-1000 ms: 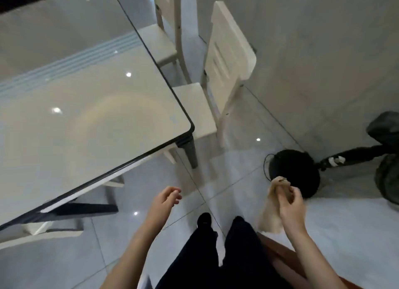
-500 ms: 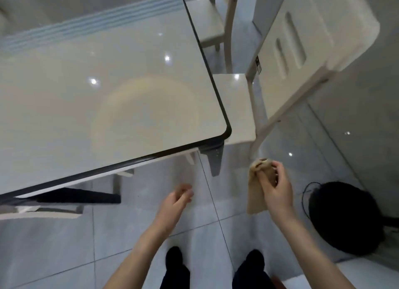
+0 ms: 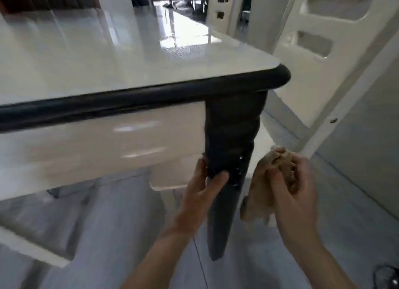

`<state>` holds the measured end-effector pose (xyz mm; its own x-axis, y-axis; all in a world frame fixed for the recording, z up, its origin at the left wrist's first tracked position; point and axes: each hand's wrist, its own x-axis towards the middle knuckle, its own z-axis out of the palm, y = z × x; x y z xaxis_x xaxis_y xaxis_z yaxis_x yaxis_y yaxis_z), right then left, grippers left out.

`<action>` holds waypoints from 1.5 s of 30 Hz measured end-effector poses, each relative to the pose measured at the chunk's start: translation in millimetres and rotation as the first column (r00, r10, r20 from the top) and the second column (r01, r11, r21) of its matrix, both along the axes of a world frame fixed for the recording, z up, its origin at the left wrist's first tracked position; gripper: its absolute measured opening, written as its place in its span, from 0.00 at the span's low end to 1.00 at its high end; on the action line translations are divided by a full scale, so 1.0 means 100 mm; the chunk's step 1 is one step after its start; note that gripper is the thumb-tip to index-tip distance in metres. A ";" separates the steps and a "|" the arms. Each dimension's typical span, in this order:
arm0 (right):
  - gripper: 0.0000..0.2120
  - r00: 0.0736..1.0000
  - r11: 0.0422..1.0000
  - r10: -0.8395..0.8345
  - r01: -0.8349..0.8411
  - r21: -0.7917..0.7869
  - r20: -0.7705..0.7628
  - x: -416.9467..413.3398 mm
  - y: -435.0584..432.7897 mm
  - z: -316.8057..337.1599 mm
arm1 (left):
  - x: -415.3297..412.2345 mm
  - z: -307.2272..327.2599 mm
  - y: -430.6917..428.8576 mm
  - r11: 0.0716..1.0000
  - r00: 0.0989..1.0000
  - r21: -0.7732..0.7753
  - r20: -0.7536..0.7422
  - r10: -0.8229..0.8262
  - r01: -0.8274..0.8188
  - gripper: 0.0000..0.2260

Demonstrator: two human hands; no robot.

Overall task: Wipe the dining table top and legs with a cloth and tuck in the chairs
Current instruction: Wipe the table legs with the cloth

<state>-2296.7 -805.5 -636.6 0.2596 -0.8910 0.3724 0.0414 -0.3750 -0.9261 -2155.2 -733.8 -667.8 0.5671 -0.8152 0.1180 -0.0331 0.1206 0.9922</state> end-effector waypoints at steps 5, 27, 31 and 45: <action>0.12 0.951 0.979 0.088 -0.027 -0.204 0.296 0.14 -0.06 -0.10 | 0.03 -0.27 -0.19 0.973 0.990 -0.231 0.128 0.052 -0.022 0.18; 0.08 0.963 0.878 0.028 0.104 -0.466 0.268 0.55 -0.14 -0.32 | 0.07 -0.29 -0.05 0.953 0.975 -0.248 0.179 -0.130 0.172 0.25; 0.07 0.951 0.870 0.039 0.118 -0.478 0.306 0.62 -0.07 -0.50 | 0.14 -0.28 -0.05 0.957 0.968 -0.219 0.205 -0.145 0.190 0.21; 0.17 0.965 0.857 -0.028 0.158 -0.491 0.262 0.62 0.03 0.01 | 0.18 -0.30 -0.03 0.949 0.967 -0.216 0.160 -0.198 0.230 0.21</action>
<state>-2234.7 -802.4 -635.8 0.0312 -0.5791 0.8147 0.1756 -0.7992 -0.5749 -2136.9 -737.0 -698.1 0.3481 -0.8567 0.3806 -0.1121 0.3650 0.9242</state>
